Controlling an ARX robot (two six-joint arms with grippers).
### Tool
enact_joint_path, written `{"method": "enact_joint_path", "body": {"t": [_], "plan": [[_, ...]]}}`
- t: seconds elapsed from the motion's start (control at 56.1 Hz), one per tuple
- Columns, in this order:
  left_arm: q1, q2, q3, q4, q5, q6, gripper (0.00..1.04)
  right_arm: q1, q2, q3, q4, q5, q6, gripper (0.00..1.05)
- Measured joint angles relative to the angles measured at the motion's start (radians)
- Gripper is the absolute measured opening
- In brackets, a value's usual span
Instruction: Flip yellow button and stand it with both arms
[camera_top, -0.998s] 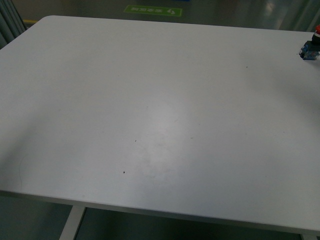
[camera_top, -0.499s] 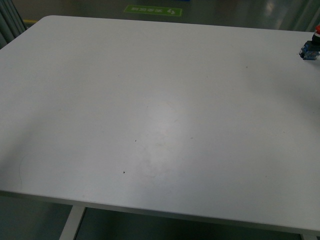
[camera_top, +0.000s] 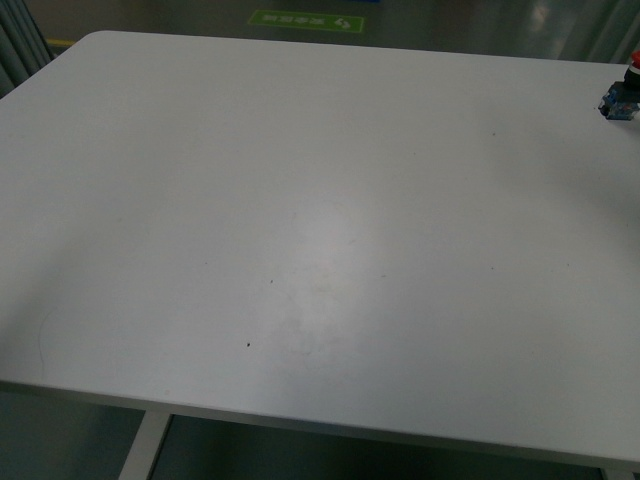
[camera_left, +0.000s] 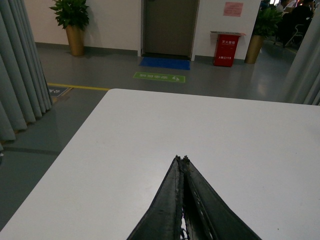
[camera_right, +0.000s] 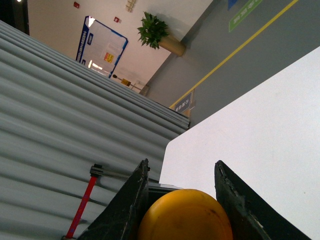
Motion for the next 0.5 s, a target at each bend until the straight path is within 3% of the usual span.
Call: {"method": "enact_joint_path", "body": {"t": [0.232,0.338,0.499], "plan": [[0.0,-0.055,0.0,-0.056,0.0,0.0,0.04,-0.006,-0.006,-0.012,0.0,-0.002,-0.004,0.34],[0.0,-0.179,0.0,-0.215,0.002,0.0,0.04,-0.009,-0.009,-0.018,0.0,-0.006,-0.006,0.34],[0.0,-0.223,0.0,-0.229,0.002,0.0,0.04,-0.013,-0.016,-0.026,0.0,-0.007,-0.009,0.34]]}}
